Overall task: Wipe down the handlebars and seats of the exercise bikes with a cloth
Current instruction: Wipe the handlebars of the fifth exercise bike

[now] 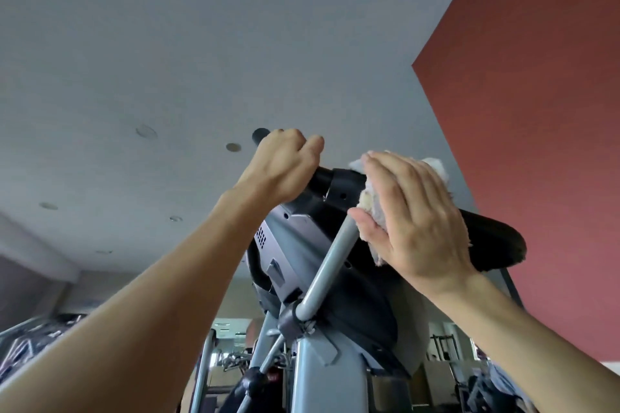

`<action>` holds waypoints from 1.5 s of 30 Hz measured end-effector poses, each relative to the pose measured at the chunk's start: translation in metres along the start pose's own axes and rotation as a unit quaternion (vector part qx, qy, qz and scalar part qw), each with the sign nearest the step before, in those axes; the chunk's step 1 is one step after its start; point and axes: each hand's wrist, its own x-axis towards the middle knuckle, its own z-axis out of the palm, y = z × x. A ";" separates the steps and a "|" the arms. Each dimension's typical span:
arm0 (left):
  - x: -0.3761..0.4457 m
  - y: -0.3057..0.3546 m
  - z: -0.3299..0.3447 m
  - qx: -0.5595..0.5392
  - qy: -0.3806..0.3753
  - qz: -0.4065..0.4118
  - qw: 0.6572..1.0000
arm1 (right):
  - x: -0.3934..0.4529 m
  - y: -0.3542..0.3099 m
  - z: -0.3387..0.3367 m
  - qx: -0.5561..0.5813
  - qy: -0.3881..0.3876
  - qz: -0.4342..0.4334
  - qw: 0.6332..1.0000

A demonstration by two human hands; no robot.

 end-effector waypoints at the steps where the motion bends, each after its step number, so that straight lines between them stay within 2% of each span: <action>1: 0.000 -0.002 -0.003 -0.089 0.003 -0.001 0.996 | 0.006 -0.008 0.003 -0.017 0.011 0.007 1.000; 3: 0.002 -0.011 -0.006 -0.238 0.010 -0.002 0.971 | 0.025 -0.028 0.015 -0.056 0.037 0.004 0.998; 4: 0.001 -0.017 -0.006 -0.266 0.025 -0.001 0.964 | 0.035 -0.038 0.023 -0.070 0.048 -0.001 0.996; 7: -0.007 -0.026 0.005 -0.253 0.077 0.011 0.964 | 0.048 -0.051 0.034 -0.078 0.078 -0.009 0.994; 9: -0.009 -0.034 0.010 -0.277 0.085 -0.008 0.957 | 0.035 -0.039 0.027 -0.046 0.058 -0.029 0.997; 13: -0.014 -0.051 0.006 -0.244 0.036 0.023 0.969 | 0.002 -0.006 0.001 -0.011 0.009 -0.048 0.999; 17: -0.016 -0.052 0.005 -0.273 0.022 0.025 0.961 | 0.021 -0.023 0.014 -0.070 0.026 -0.037 0.997; 19: -0.015 -0.052 0.008 -0.364 0.036 -0.010 0.931 | 0.045 -0.049 0.036 -0.133 0.052 -0.051 0.988; 21: -0.017 -0.051 0.006 -0.468 0.074 -0.064 0.878 | 0.067 -0.076 0.061 -0.172 0.060 -0.052 0.982; 22: -0.019 -0.050 0.005 -0.492 0.087 -0.080 0.862 | 0.073 -0.085 0.068 -0.174 0.059 -0.050 0.982; 24: -0.019 -0.050 0.000 -0.461 0.089 -0.077 0.880 | 0.075 -0.085 0.067 -0.164 0.059 -0.055 0.983; 27: -0.024 -0.049 -0.010 -0.366 0.020 -0.051 0.929 | 0.051 -0.062 0.038 -0.152 0.018 -0.081 0.985; 29: -0.023 -0.054 -0.017 -0.279 -0.010 -0.020 0.960 | 0.029 -0.043 0.017 -0.127 -0.014 -0.067 0.990; 31: -0.027 -0.055 -0.020 -0.222 -0.038 0.013 0.974 | 0.020 -0.033 0.007 -0.123 -0.013 -0.050 0.991; 36: -0.028 -0.060 -0.012 -0.116 -0.013 0.109 0.987 | 0.052 -0.057 0.038 -0.160 0.023 -0.053 0.985; 38: -0.024 -0.060 -0.012 -0.075 0.001 0.112 0.991 | 0.057 -0.058 0.044 -0.153 0.039 -0.064 0.985; 42: -0.023 -0.044 -0.014 -0.002 0.004 0.113 0.994 | 0.019 -0.028 0.016 -0.093 0.009 -0.088 0.992; 45: -0.025 -0.043 -0.019 0.012 -0.001 0.113 0.994 | -0.023 0.012 -0.007 -0.069 -0.041 -0.064 0.995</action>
